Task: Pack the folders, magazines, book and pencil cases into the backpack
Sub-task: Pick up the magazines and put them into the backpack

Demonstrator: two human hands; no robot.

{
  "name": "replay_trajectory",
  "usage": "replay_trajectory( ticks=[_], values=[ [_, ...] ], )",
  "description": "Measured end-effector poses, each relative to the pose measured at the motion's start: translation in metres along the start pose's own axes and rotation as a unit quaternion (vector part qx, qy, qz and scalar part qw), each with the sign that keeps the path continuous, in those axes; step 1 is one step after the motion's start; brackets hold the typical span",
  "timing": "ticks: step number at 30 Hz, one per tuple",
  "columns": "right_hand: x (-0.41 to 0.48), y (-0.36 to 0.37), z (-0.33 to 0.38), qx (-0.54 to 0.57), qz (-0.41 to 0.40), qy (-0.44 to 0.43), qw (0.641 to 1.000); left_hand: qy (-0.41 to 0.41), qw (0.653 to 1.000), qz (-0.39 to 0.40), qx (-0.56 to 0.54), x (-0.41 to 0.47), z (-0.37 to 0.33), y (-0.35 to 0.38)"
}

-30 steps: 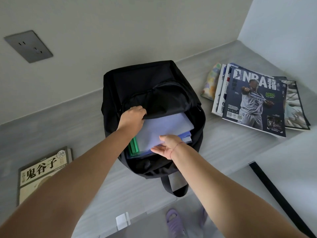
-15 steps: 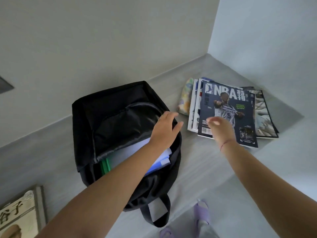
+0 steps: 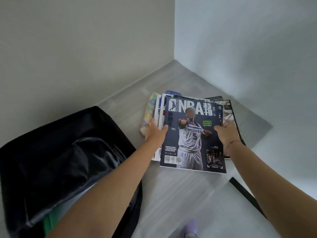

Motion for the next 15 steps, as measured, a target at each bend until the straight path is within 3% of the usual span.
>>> replay_trajectory(
  ticks=[4,7,11,15],
  values=[
    [0.016,0.006,-0.003,0.083,0.003,0.052,0.995,-0.078,0.992,-0.005,-0.099,0.026,0.003,0.001],
    [0.024,0.026,-0.004,0.148,0.071,0.102,0.981,-0.096,0.986,0.003,-0.138,0.031,0.005,0.006],
    [0.027,0.055,0.006,0.145,0.123,0.087,0.978,-0.048,0.989,-0.082,-0.115,0.023,0.000,-0.008],
    [0.032,0.057,0.007,0.132,0.147,0.072,0.978,-0.008,0.987,-0.070,-0.147,0.014,-0.009,-0.010]
  ],
)
Point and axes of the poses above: each hand's wrist, its own x-axis towards the middle knuckle, its own y-axis out of the palm, z = x × y, the point moved 7 cm from there along x, towards the middle knuckle, and after that the axes turned 5 degrees about -y, right-handed, at the moved point
